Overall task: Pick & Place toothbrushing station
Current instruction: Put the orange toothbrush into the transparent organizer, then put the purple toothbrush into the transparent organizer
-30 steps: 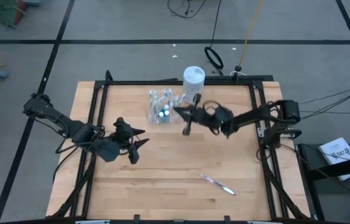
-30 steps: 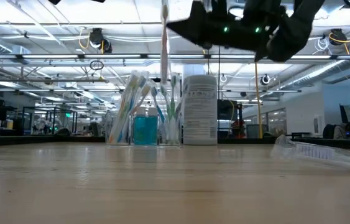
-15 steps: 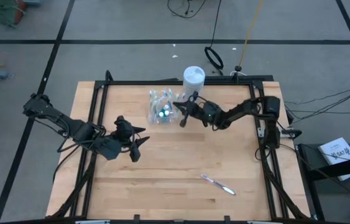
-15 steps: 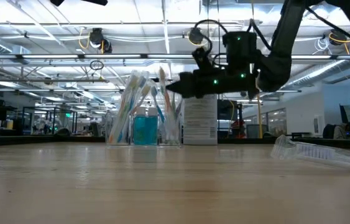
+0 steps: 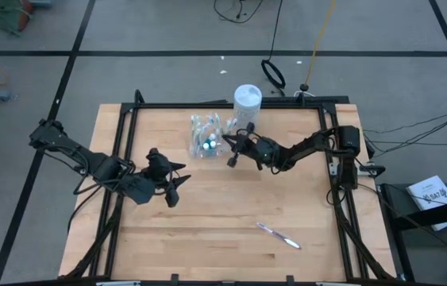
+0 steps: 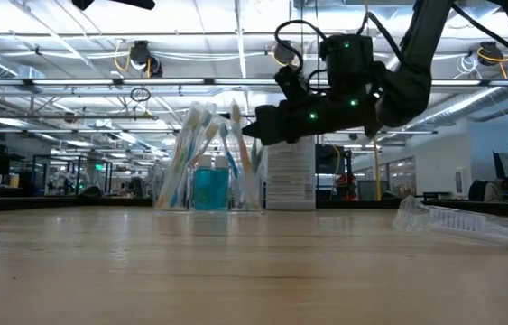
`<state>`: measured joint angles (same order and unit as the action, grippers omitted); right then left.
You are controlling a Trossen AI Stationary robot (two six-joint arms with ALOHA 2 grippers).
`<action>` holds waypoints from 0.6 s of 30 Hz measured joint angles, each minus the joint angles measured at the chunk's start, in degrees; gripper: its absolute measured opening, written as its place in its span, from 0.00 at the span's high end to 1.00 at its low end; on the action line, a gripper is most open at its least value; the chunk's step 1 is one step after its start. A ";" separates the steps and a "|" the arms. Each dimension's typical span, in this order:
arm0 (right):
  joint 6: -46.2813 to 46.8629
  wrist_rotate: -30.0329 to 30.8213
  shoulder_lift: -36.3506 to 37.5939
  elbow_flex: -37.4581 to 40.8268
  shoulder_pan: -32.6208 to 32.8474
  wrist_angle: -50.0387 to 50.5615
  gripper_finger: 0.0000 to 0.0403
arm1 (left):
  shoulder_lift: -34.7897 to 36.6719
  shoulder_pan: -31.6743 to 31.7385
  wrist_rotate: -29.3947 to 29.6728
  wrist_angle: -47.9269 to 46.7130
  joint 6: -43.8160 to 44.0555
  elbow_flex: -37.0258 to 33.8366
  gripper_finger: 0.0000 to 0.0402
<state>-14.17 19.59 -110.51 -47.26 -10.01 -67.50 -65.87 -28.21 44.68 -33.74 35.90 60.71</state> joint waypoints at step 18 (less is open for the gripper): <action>14.62 5.80 11.55 0.02 4.50 29.69 0.62 | -0.52 -0.41 -3.57 0.09 2.06 0.00 0.54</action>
<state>0.45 25.40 -98.97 -47.24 -5.51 -37.82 -66.39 -28.62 41.11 -33.65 37.96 60.71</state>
